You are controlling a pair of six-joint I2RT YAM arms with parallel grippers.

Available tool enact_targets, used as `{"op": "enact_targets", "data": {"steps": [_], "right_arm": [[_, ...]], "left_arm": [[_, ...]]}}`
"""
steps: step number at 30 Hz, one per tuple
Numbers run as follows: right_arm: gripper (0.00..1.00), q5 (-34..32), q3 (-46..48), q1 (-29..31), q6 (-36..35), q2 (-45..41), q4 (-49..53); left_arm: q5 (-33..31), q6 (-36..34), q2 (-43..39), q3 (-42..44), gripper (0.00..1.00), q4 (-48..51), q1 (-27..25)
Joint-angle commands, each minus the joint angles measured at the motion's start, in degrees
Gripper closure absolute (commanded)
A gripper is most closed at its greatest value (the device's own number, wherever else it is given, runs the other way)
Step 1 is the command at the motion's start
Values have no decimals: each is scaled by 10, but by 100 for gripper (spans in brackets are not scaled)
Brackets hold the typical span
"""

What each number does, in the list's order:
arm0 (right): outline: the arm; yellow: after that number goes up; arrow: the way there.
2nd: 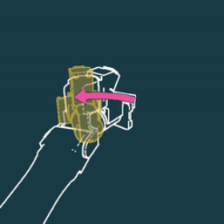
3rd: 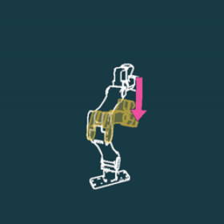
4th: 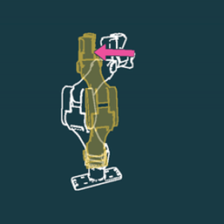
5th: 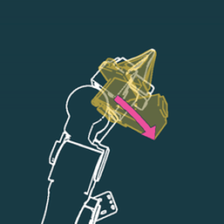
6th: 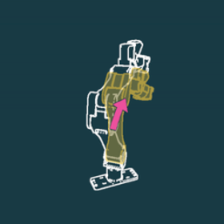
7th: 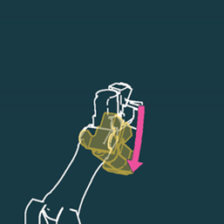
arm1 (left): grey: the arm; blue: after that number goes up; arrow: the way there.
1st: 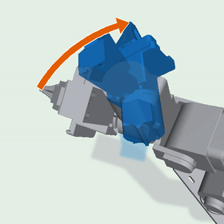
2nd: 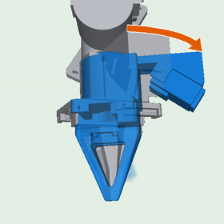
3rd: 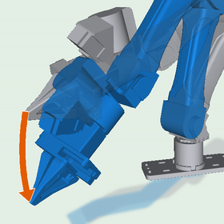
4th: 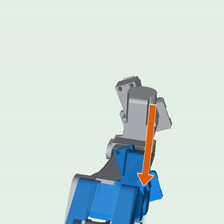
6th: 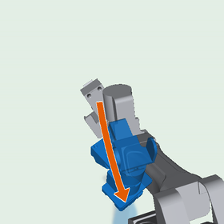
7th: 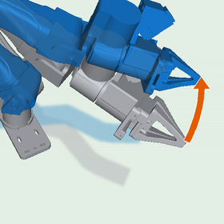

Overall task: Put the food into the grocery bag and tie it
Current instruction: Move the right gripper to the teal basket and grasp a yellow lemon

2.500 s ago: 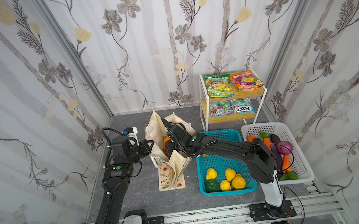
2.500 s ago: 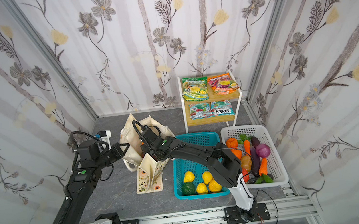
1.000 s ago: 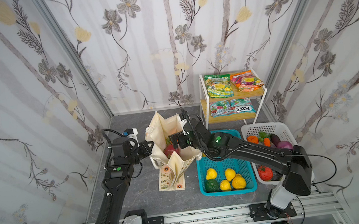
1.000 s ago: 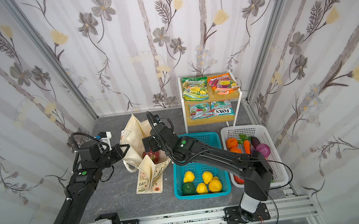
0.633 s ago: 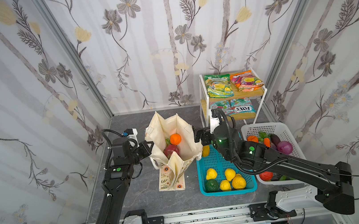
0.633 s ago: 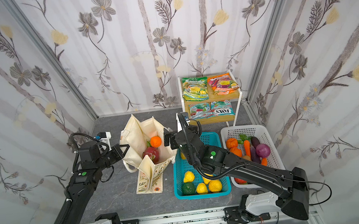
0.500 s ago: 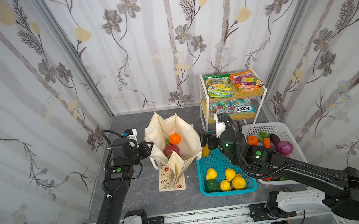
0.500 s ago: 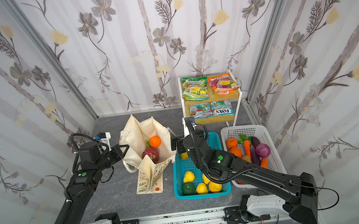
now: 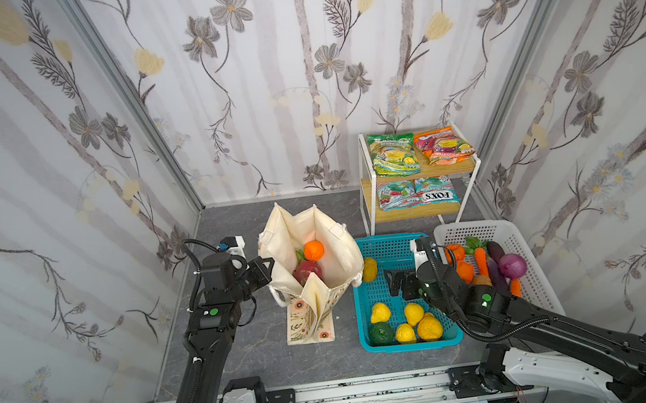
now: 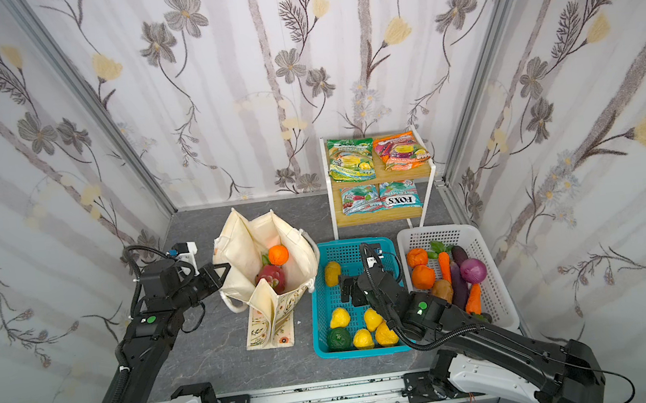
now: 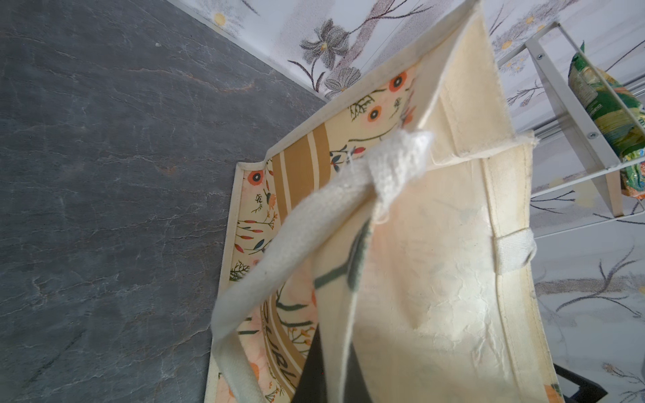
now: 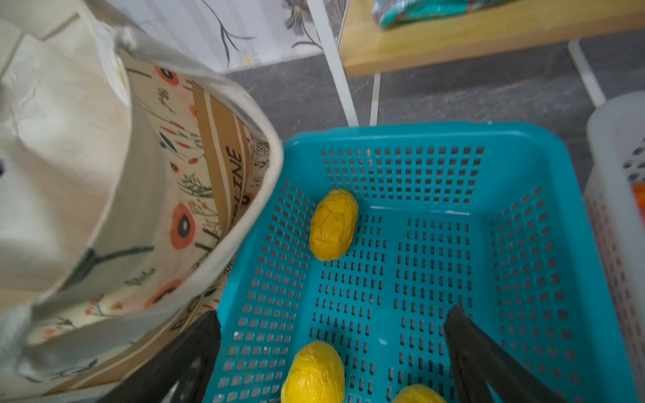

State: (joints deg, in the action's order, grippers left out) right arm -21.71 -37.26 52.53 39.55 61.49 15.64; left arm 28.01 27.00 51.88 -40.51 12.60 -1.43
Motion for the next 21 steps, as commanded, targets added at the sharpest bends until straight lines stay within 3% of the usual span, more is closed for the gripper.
{"op": "enact_targets", "data": {"steps": [1,8,17,21], "right_arm": [[6,79,27,-3,67,6,-26],[14,189,32,-4,82,56,-50],[22,230,-16,-6,71,184,7],[22,254,-16,-6,69,222,-18]], "left_arm": [[-10,7,-5,4,100,-9,0],[-10,13,-15,8,100,-9,-1],[-7,15,-22,12,100,-9,-1],[-11,14,-22,18,100,-9,-1]]}}
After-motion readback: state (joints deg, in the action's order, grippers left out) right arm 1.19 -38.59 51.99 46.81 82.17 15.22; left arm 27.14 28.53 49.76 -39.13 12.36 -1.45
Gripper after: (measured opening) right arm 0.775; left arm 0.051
